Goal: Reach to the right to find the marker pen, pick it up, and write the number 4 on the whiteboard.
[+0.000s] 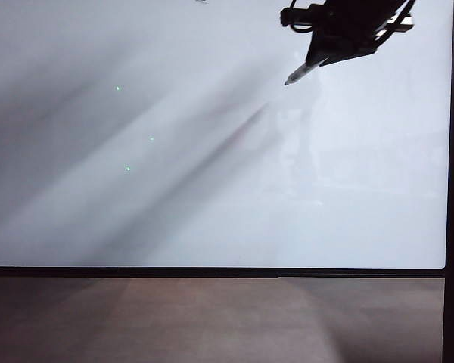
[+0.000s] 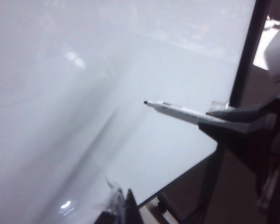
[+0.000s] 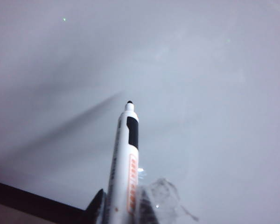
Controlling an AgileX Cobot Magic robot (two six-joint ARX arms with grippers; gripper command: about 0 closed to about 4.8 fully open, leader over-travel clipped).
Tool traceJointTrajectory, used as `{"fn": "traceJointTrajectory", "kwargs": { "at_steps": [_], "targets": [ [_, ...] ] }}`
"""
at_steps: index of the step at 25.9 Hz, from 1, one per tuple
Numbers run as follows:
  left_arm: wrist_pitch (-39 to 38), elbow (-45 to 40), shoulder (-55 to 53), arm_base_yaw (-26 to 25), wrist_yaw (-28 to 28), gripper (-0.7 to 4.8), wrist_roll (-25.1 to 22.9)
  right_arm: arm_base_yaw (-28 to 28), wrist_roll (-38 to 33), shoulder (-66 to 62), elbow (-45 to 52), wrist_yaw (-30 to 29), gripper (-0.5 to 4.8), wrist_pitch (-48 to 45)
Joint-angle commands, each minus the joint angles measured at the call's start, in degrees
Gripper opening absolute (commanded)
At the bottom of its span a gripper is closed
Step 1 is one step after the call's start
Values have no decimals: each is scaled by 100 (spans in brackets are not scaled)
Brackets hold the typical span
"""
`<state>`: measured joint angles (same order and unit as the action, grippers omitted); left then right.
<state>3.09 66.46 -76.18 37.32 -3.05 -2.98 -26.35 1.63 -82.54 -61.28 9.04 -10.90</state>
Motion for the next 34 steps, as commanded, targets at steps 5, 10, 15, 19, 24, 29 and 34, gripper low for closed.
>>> {"fn": "traceJointTrajectory", "kwargs": {
  "at_steps": [5,10,15,19,24,29,34],
  "targets": [
    [269,17,-20,0,-79,-5,-538,131,166,-334,-125,-131,-5,-671],
    [341,17,-92,-125,-68,-5,-533,186,162,-404,-122,-168,-6,-732],
    [389,17,-299,-264,-79,-5,-498,251,162,-433,-125,-166,-5,-734],
    [358,17,-358,-286,-87,-5,-505,256,164,-435,-122,-166,-6,-739],
    [372,17,-358,-286,-81,-5,-518,313,199,-435,-122,-166,-6,-756],
    [332,17,-358,-282,-79,-5,-516,378,326,-435,-122,-168,-5,-754],
    [192,17,-358,-282,-79,-5,-516,417,337,-444,-122,-166,-6,-756]
  ]
}}
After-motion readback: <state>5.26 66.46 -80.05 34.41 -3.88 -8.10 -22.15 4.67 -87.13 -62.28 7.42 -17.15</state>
